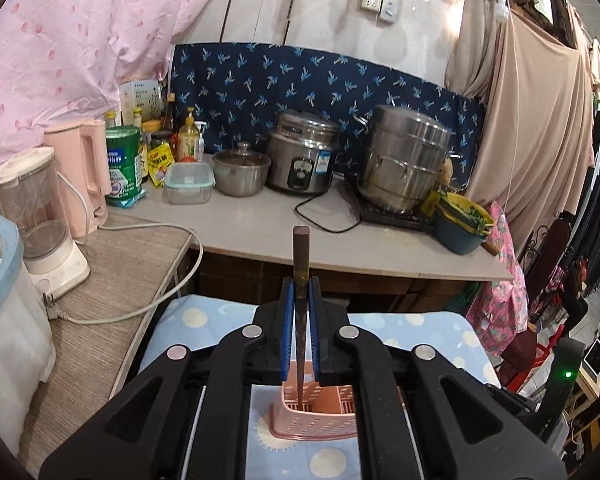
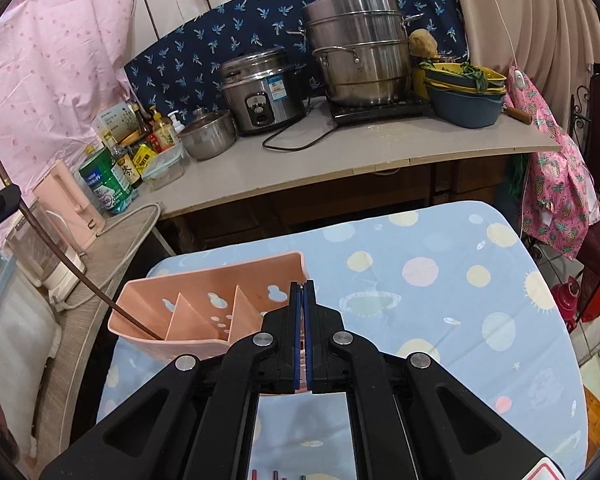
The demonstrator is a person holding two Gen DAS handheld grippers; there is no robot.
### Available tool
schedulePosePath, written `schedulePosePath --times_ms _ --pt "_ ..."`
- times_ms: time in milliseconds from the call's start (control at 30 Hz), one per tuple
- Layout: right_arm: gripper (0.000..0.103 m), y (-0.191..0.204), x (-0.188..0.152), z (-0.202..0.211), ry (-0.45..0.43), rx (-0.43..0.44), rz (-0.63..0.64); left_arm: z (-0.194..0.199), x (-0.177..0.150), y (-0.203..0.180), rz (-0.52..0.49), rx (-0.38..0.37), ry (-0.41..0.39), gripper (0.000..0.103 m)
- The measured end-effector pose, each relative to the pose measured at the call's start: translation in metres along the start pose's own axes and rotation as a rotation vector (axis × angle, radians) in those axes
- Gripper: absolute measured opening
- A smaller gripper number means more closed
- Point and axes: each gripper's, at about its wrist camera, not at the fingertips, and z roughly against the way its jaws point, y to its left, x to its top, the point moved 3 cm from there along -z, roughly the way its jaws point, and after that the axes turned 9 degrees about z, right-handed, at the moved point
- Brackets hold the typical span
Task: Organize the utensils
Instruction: 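Lift the chopstick and spoon and carry both into the pink basket, then open both tools to release chopstick and spoon into the basket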
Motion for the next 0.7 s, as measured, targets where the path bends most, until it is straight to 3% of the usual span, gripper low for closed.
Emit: schedulePosePath --times_ms 233,367,500,700 --pt "0.005 -0.002 -0.004 0.004 -0.017 -0.012 -0.003 -0.007 -0.013 0.008 -0.001 0.019 0.011 0.010" --pt "0.007 -0.004 -0.004 0.021 -0.045 -0.012 -0.007 0.000 -0.015 0.010 -0.004 0.026 0.007 0.031" --pt "0.014 -0.002 -0.011 0.041 -0.067 -0.010 0.003 0.012 -0.021 0.011 -0.022 0.038 0.000 0.032" --pt "0.015 0.003 -0.034 0.069 -0.070 0.006 0.003 0.039 -0.040 0.018 -0.037 0.052 0.010 0.032"
